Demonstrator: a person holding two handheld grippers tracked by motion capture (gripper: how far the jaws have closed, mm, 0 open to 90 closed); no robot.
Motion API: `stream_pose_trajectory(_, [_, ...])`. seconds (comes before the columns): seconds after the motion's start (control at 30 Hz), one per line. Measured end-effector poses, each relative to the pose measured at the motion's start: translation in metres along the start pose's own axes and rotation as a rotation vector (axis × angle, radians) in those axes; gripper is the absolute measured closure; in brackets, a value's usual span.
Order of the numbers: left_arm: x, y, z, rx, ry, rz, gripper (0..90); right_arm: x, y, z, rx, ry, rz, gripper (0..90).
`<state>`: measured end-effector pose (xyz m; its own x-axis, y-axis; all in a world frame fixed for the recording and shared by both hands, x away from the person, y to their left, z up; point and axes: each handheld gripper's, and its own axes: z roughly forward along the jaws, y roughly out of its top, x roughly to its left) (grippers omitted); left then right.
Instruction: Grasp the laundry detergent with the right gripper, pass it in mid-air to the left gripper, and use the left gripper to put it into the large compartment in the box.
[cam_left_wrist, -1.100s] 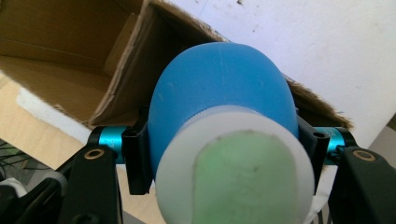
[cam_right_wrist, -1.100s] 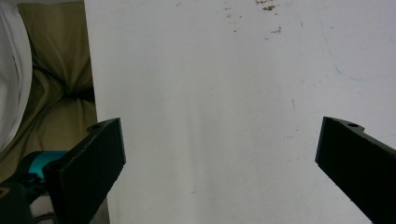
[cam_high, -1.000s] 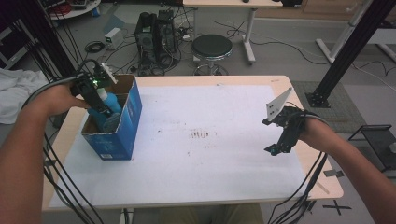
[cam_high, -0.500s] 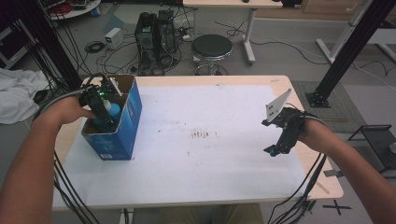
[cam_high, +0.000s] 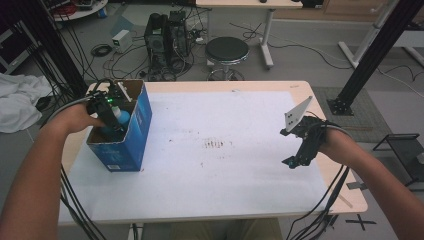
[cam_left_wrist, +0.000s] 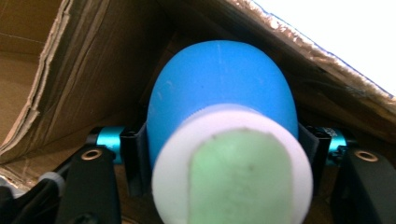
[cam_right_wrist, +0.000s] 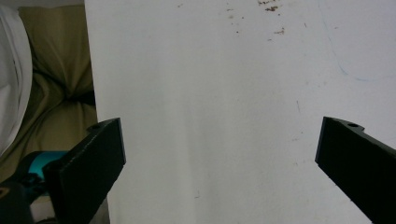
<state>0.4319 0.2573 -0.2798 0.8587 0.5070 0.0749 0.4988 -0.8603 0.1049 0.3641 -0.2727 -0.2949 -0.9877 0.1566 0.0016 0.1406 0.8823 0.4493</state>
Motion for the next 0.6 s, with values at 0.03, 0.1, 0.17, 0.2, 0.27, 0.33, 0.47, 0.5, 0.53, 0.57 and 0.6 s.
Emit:
stream_pose_trajectory(0.03, [0.000, 0.000, 0.000, -0.001, -0.001, -0.002, 34.7, 0.000, 0.000, 0.000, 0.003, -0.001, 0.001, 0.6])
stream_pose_trajectory(0.1, [-0.001, -0.001, 0.000, -0.019, 0.001, -0.017, 34.4, 0.000, 0.000, 0.000, 0.004, 0.001, -0.004, 0.6])
stream_pose_trajectory(0.17, [0.001, -0.002, -0.003, -0.012, 0.004, -0.008, 32.9, 0.000, 0.000, 0.000, 0.002, 0.003, -0.007, 0.6])
stream_pose_trajectory(0.2, [0.000, -0.002, -0.003, -0.032, 0.006, -0.030, 30.8, 0.001, 0.000, 0.000, 0.005, 0.002, 0.000, 0.6])
stream_pose_trajectory(0.27, [0.001, -0.004, -0.009, -0.039, 0.013, -0.019, 30.8, 0.001, 0.000, 0.001, 0.006, 0.002, 0.003, 0.6])
stream_pose_trajectory(0.33, [0.001, -0.005, -0.015, -0.059, 0.020, -0.025, 30.8, 0.002, 0.000, 0.002, 0.005, 0.002, 0.002, 0.6])
stream_pose_trajectory(0.47, [0.002, -0.008, -0.026, -0.075, 0.036, -0.036, 30.5, 0.001, 0.001, 0.001, 0.004, 0.004, -0.005, 0.6])
stream_pose_trajectory(0.5, [0.002, -0.009, -0.031, -0.110, 0.047, -0.070, 28.0, 0.001, 0.001, 0.001, -0.001, 0.004, -0.003, 0.6])
stream_pose_trajectory(0.53, [0.002, -0.009, -0.031, -0.110, 0.047, -0.070, 26.8, 0.001, 0.001, 0.001, -0.001, 0.004, -0.003, 0.6])
stream_pose_trajectory(0.57, [0.002, -0.009, -0.035, -0.116, 0.042, -0.079, 26.8, 0.001, 0.001, 0.002, 0.000, 0.004, -0.006, 0.6])
stream_pose_trajectory(0.6, [0.001, -0.010, -0.042, -0.120, 0.050, -0.077, 26.8, 0.002, 0.002, 0.002, -0.003, 0.007, -0.010, 0.6])
